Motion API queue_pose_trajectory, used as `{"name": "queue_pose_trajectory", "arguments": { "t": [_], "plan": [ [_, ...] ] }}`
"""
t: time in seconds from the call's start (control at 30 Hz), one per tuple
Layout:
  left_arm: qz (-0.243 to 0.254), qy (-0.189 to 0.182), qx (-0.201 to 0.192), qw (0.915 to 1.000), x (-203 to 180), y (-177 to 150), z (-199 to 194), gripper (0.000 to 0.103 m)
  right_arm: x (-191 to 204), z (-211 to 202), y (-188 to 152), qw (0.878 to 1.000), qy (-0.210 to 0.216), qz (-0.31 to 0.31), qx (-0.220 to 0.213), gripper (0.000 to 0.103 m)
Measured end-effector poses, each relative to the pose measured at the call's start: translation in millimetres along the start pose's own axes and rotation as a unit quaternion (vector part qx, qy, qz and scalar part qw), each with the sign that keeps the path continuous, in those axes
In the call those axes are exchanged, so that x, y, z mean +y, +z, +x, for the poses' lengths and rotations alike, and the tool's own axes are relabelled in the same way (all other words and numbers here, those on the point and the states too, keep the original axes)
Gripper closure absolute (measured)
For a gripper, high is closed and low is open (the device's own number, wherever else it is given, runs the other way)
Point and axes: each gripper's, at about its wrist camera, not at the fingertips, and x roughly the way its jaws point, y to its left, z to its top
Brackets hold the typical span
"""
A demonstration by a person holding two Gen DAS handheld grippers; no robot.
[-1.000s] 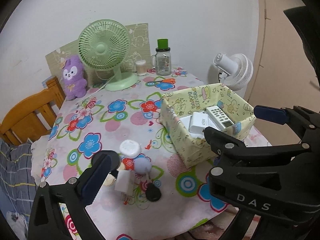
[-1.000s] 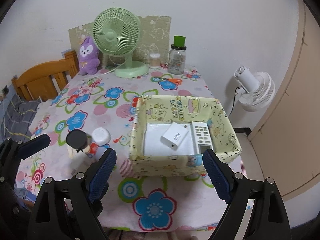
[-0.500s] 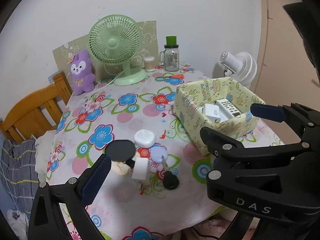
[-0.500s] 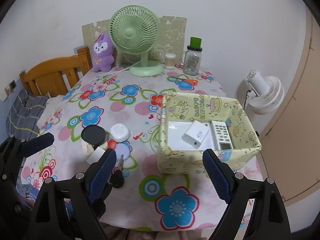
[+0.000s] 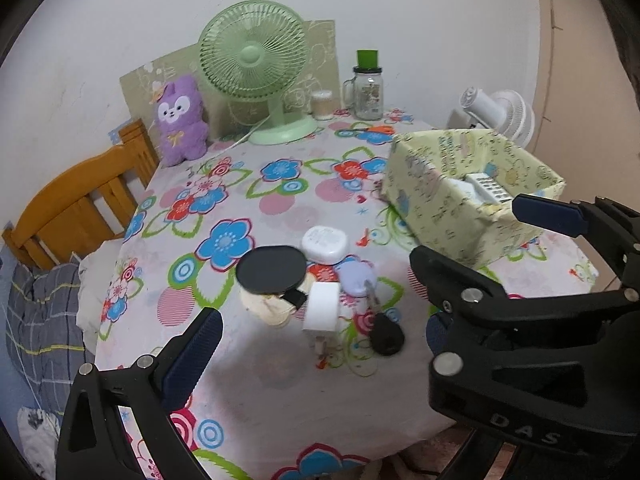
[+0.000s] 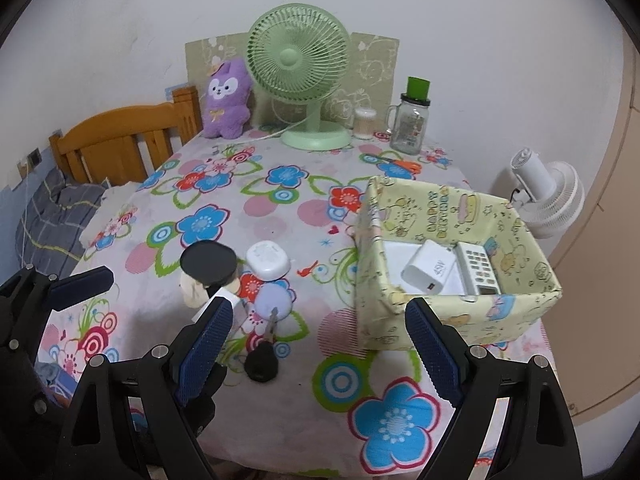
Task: Organize rigid objects
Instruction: 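Move both grippers back toward the remaining items on the table, then grasp the white plug adapter with the left gripper while the right gripper grasps the grey ball speaker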
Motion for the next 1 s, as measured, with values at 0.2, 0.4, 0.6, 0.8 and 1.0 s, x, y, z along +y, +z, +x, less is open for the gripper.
{"name": "queue_pose_trajectory", "arguments": {
  "t": [0.2, 0.4, 0.6, 0.8, 1.0],
  "plan": [
    [-0.006, 0.002, 0.015, 0.9999, 12, -10, 16, 0.000, 9, 15, -6, 1.000, 0.014, 0.007, 0.006, 0.013],
    [-0.013, 0.000, 0.034, 0.9993, 18, -20, 31, 0.000, 11, 36, -12, 0.999, 0.025, 0.025, 0.026, 0.013],
    [-0.025, -0.009, 0.048, 0.9985, 21, -25, 49, 0.000, 16, 51, -18, 0.999, 0.025, 0.024, 0.038, 0.017],
    [-0.036, -0.016, 0.059, 0.9974, 24, -26, 64, 0.002, 16, 65, -22, 0.998, 0.014, 0.036, 0.045, 0.021],
    [-0.045, -0.028, 0.072, 0.9960, 24, -25, 78, 0.010, 13, 75, -25, 0.997, 0.015, 0.044, 0.060, 0.025]
  ]
}}
